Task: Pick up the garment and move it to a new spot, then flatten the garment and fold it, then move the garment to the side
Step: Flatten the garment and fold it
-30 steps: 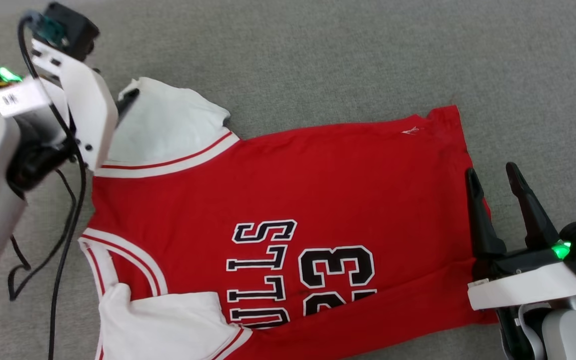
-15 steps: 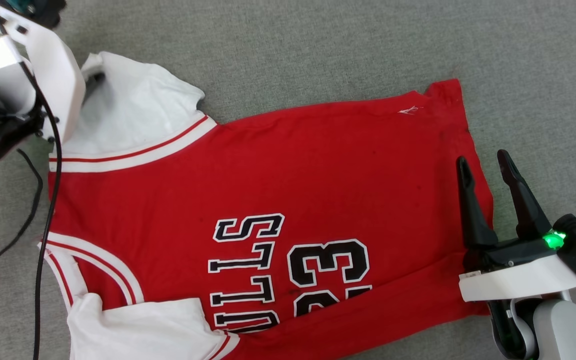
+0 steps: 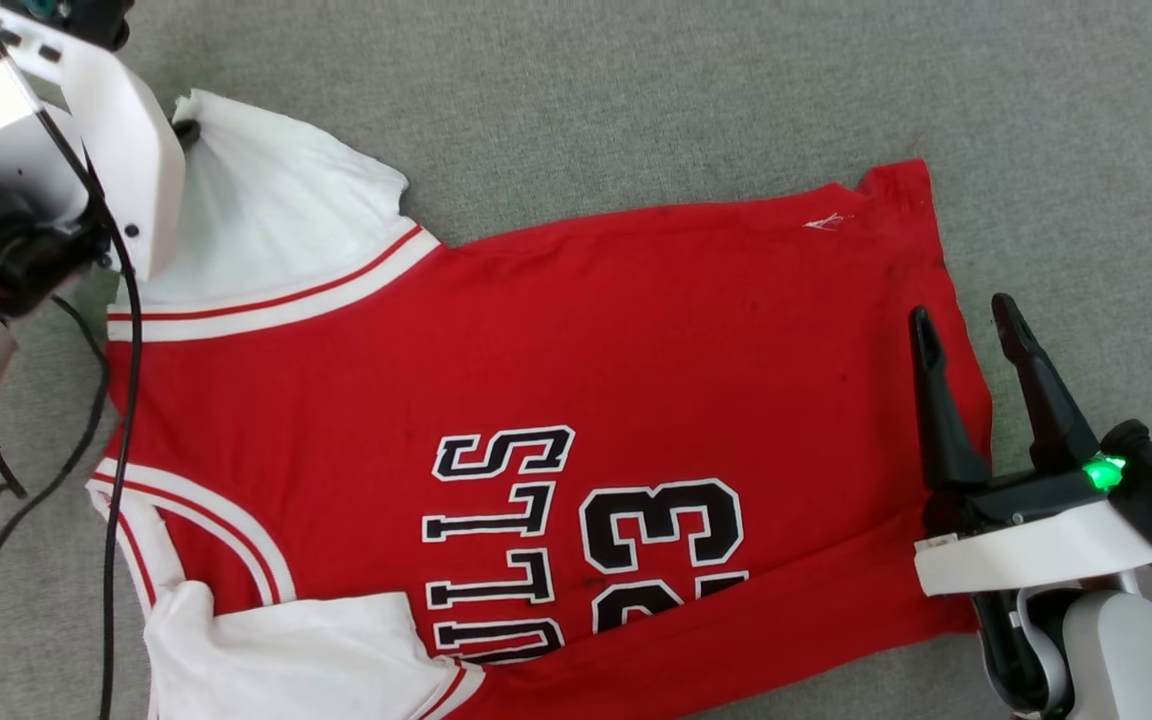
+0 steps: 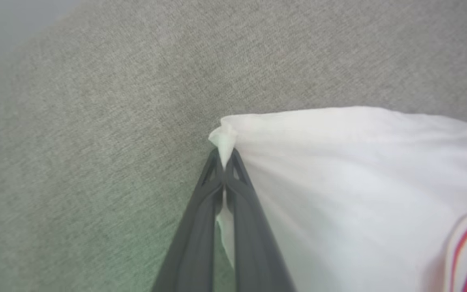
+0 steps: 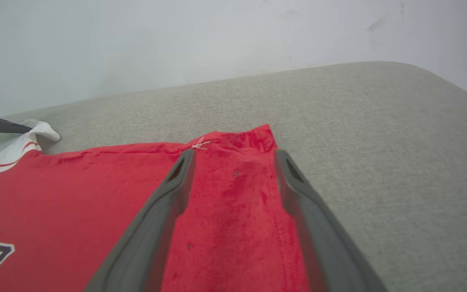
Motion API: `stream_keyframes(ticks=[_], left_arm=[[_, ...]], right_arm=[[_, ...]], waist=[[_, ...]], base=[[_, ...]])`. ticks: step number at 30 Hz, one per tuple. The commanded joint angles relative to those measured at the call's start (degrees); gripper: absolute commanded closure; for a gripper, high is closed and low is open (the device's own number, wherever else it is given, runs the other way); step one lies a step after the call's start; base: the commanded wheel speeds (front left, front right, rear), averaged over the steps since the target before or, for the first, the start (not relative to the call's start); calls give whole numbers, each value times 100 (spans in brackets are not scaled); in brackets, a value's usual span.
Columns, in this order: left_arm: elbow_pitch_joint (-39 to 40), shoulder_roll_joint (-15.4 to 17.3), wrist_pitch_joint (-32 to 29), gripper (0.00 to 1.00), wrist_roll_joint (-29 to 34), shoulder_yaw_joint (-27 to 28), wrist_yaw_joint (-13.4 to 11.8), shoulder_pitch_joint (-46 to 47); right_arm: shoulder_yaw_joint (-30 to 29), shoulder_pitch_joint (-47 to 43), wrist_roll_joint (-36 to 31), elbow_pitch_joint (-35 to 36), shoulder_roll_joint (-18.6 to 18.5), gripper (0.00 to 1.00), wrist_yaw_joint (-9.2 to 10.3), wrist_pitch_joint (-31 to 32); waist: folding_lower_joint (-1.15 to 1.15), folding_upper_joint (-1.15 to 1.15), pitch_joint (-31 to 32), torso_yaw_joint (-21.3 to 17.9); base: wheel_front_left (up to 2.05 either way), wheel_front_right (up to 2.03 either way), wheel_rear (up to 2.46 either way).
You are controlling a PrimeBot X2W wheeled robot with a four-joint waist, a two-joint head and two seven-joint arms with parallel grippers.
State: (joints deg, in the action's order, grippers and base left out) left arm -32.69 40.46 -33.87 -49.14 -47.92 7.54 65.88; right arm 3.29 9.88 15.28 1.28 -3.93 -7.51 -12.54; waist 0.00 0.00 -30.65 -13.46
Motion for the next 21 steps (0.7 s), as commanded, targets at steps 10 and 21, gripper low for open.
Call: stream_keyframes(ticks=[10, 21], left_arm=[[-52, -141, 943, 100, -248, 63, -28, -494], [1206, -3, 1350, 100, -489, 191, -293, -1216]], right_arm=[[-147, 23, -147, -32, -325, 0, 5, 491], [-1, 684, -348, -366, -1492, 0, 7, 3089]], waist=[[0, 0, 716, 259], [0, 0, 1191, 806]], base=[[0, 0, 0], [0, 0, 0]])
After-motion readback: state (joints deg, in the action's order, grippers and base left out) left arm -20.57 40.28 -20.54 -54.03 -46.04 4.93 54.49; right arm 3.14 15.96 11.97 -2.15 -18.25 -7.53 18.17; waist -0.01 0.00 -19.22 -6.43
